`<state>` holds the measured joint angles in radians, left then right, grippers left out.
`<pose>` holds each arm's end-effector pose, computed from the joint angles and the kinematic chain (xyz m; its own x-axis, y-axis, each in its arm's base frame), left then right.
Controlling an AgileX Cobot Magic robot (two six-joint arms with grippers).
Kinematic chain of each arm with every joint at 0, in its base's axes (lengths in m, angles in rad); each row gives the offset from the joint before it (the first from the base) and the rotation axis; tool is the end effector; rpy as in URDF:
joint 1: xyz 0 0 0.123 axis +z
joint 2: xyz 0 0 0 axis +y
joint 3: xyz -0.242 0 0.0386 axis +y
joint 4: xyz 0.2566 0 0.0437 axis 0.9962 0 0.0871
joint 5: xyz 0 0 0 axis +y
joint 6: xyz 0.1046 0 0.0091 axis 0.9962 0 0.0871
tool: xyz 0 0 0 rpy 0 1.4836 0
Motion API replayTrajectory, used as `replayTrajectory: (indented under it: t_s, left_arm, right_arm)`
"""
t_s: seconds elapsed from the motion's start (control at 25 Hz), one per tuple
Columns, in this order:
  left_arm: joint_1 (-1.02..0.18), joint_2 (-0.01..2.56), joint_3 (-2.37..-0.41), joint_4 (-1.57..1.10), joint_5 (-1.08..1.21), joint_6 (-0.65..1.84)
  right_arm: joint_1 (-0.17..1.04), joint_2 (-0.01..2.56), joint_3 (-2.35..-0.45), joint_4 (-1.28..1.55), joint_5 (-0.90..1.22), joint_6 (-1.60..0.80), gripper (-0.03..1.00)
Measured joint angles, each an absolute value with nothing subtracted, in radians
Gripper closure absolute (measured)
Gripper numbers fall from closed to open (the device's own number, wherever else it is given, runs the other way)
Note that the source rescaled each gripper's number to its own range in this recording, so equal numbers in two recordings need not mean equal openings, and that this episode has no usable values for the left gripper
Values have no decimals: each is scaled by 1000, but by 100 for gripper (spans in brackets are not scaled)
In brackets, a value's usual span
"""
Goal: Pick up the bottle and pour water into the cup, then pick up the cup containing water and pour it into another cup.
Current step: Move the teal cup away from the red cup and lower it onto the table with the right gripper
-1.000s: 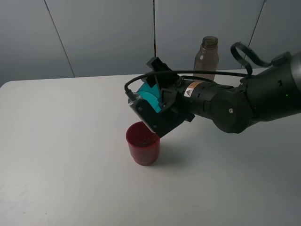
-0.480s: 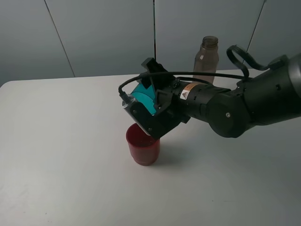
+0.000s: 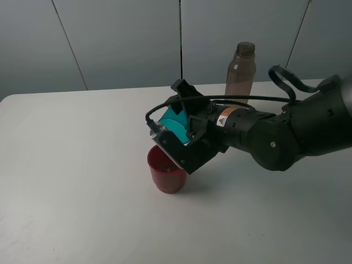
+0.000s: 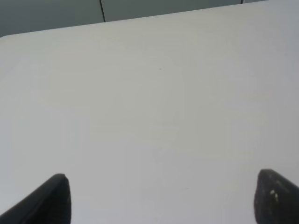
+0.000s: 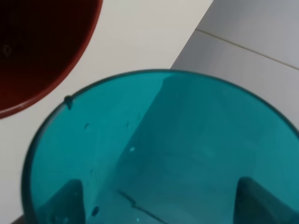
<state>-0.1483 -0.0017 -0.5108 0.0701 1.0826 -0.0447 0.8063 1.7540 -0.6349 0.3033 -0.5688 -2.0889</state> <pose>0.0534 -0.0014 0.2765 -0.4594 0.0568 -0.8864 0.0879 0.9960 0.0182 0.2372 0.2229 0.0939 0.6760 -0.6730 0.3001 -0.1533 -0.5268 -0.8360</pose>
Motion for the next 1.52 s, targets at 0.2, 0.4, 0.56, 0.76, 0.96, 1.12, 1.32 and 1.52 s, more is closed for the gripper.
replayTrajectory:
  t_s: [0.2,0.4,0.56,0.76,0.96,1.12,1.32,1.52]
  left_arm:
    - [-148,-2,-511,70,1083,-45]
    - [-148,-2,-511,70,1083,-45]
    - [-148,-2,-511,70,1083,-45]
    - [-148,-2,-511,70,1083,-45]
    - [-148,-2,-511,70,1083,-45]
    - [-148,-2,-511,70,1083,-45]
    - [-148,-2,-511,70,1083,-45]
    - [-148,-2,-511,70,1083,-45]
  right_arm:
    - [806,1754,-635,303,-569,-2054,87]
    - [806,1705,-658,276,-489,-1732,87]
    - [778,1645,-682,132,-418,-1273,87]
    - [636,1624,-682,-192,-413,-490,87]
    - [483,1629,-641,-383,-592,-75,87]
    - [403,1693,-568,-405,-745,-24,87]
    - [384,1805,-556,-442,-771,-13,87]
    - [382,1923,-556,-453,-796,-37,87]
